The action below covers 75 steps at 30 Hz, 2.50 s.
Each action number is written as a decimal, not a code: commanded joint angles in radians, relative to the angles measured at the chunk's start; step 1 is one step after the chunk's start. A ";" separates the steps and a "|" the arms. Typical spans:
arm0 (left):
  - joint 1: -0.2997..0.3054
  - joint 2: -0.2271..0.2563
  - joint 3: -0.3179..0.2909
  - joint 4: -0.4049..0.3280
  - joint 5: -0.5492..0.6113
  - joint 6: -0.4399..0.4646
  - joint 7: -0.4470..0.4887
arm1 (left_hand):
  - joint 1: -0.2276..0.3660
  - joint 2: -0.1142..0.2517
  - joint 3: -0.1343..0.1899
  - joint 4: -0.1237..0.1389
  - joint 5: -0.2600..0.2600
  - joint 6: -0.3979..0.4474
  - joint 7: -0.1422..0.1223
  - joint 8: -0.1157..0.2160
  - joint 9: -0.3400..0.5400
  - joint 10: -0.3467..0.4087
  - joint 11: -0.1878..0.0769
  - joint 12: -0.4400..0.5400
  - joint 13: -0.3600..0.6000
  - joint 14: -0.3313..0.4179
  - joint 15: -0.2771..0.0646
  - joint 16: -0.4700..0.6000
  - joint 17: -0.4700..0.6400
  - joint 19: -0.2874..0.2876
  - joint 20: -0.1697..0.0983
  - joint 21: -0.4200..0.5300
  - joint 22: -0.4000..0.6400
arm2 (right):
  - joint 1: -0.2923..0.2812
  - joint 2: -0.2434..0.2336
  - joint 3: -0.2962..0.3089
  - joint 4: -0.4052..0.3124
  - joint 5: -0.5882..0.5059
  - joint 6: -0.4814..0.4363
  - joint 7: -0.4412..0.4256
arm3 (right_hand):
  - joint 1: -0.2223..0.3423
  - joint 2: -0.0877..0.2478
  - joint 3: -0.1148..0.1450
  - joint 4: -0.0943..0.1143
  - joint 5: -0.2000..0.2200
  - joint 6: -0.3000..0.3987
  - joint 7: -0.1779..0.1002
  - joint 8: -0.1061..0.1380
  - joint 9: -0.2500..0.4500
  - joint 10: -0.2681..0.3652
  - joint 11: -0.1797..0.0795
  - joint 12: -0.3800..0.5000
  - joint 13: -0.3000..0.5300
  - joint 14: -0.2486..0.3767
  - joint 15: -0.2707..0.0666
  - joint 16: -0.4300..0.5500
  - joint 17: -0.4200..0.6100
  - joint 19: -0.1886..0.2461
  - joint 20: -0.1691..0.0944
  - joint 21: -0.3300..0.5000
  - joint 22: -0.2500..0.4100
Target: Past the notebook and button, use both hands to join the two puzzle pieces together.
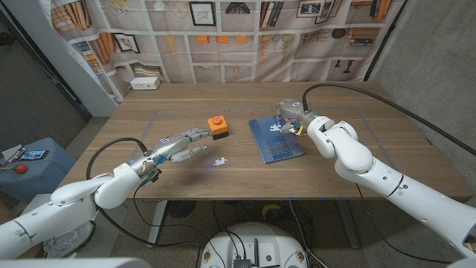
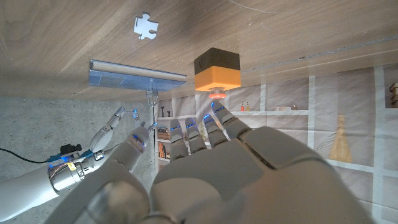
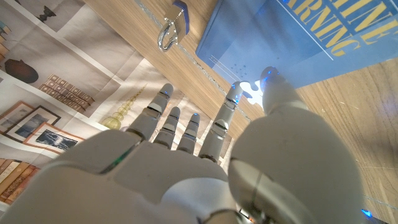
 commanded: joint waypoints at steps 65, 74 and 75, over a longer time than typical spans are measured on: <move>-0.193 0.077 0.292 0.015 0.173 0.105 -0.195 | -0.045 0.093 -0.113 0.093 0.008 -0.190 -0.010 0.004 0.002 -0.154 -0.048 -0.005 0.001 -0.278 -0.088 0.003 0.014 -0.431 -0.066 -0.006 0.010 | 0.052 0.084 -0.065 0.053 0.023 -0.044 0.029 | 0.002 0.020 -0.008 0.000 -0.005 0.009 0.002 -0.002 -0.001 0.012 0.000 -0.008 0.002 0.007 0.014 0.004 0.010 -0.017 0.024 -0.005 0.005; -0.182 0.094 0.291 -0.004 0.180 0.127 -0.198 | -0.042 0.095 -0.115 0.091 0.009 -0.186 -0.008 0.006 0.002 -0.154 -0.042 -0.004 0.001 -0.277 -0.089 0.004 0.013 -0.427 -0.062 -0.003 0.009 | 0.061 0.100 -0.086 0.057 0.005 -0.058 0.056 | 0.002 0.022 -0.009 0.000 -0.005 0.008 0.002 -0.003 -0.002 0.014 0.002 -0.009 0.002 0.007 0.015 0.003 0.010 -0.019 0.025 -0.005 0.005; -0.181 0.094 0.291 -0.005 0.180 0.129 -0.199 | -0.042 0.095 -0.115 0.091 0.009 -0.186 -0.008 0.006 0.002 -0.155 -0.040 -0.004 0.001 -0.277 -0.089 0.004 0.013 -0.427 -0.063 -0.002 0.009 | 0.060 0.100 -0.087 0.055 0.004 -0.057 0.055 | 0.002 0.022 -0.009 0.000 -0.005 0.008 0.002 -0.003 -0.002 0.014 0.003 -0.008 0.002 0.006 0.016 0.003 0.010 -0.019 0.025 -0.005 0.005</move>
